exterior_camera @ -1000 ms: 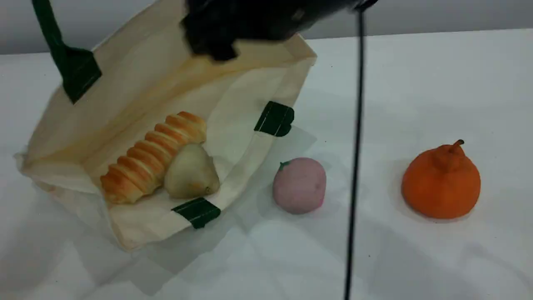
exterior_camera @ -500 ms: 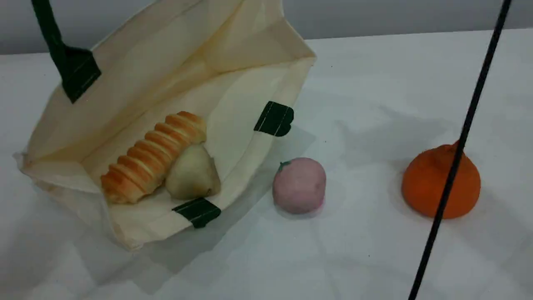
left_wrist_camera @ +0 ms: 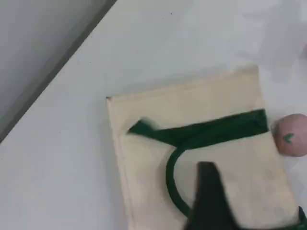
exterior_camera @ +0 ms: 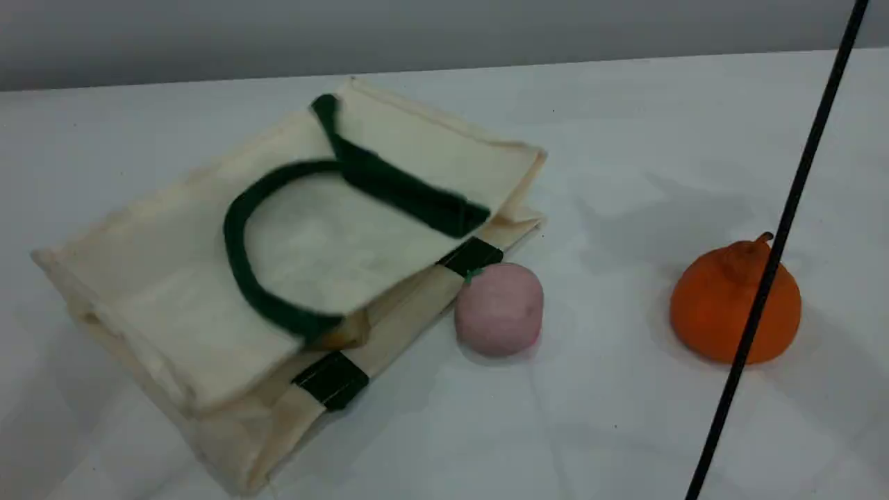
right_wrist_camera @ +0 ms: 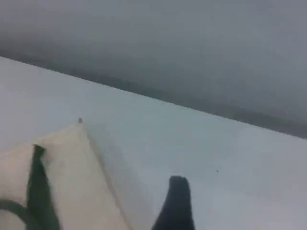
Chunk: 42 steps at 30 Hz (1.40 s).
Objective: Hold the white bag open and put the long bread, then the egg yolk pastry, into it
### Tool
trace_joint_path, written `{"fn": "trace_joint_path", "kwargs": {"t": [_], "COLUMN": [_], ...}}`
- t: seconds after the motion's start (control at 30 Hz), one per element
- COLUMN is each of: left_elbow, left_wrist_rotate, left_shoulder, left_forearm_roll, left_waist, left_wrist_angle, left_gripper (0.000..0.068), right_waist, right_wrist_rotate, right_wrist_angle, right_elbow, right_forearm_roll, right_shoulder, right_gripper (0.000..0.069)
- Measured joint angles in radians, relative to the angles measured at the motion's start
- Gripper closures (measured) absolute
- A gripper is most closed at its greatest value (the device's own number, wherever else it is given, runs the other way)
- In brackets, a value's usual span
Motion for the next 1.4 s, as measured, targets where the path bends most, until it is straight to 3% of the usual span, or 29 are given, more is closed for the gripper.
{"fn": "trace_joint_path", "kwargs": {"t": [0.1,0.33,0.7,0.87,1.1,1.4], "left_elbow": [0.000,-0.001,-0.001,0.031,0.208,0.577], "left_wrist_rotate": [-0.001,-0.066,-0.322,-0.401,-0.426,-0.426], "left_shoulder": [0.000,-0.018,-0.214,-0.347,-0.577,-0.950], "left_forearm_roll": [0.000,0.020,0.188,0.201,0.199,0.196], "left_waist": [0.000,0.000,0.000,0.000,0.000,0.000], "left_wrist_angle": [0.001,0.002,0.006,0.006,0.006,0.005], "left_gripper": [0.0163,0.0150,0.0148,0.0148,0.0148,0.0148], "right_waist": [0.000,-0.001,-0.001,-0.001,-0.001,-0.001], "right_wrist_rotate": [0.002,0.002,0.006,0.007,0.016,0.017], "right_wrist_angle": [0.005,0.085,0.478,0.632,0.850,1.124], "right_elbow": [0.000,-0.018,-0.149,-0.152,-0.152,-0.149], "right_forearm_roll": [0.000,-0.038,-0.151,-0.151,-0.151,-0.063], "right_shoulder": [0.000,-0.051,-0.304,-0.464,-0.728,-1.060], "right_gripper": [0.0106,0.0106,0.0106,0.0106,0.0106,0.0106]}}
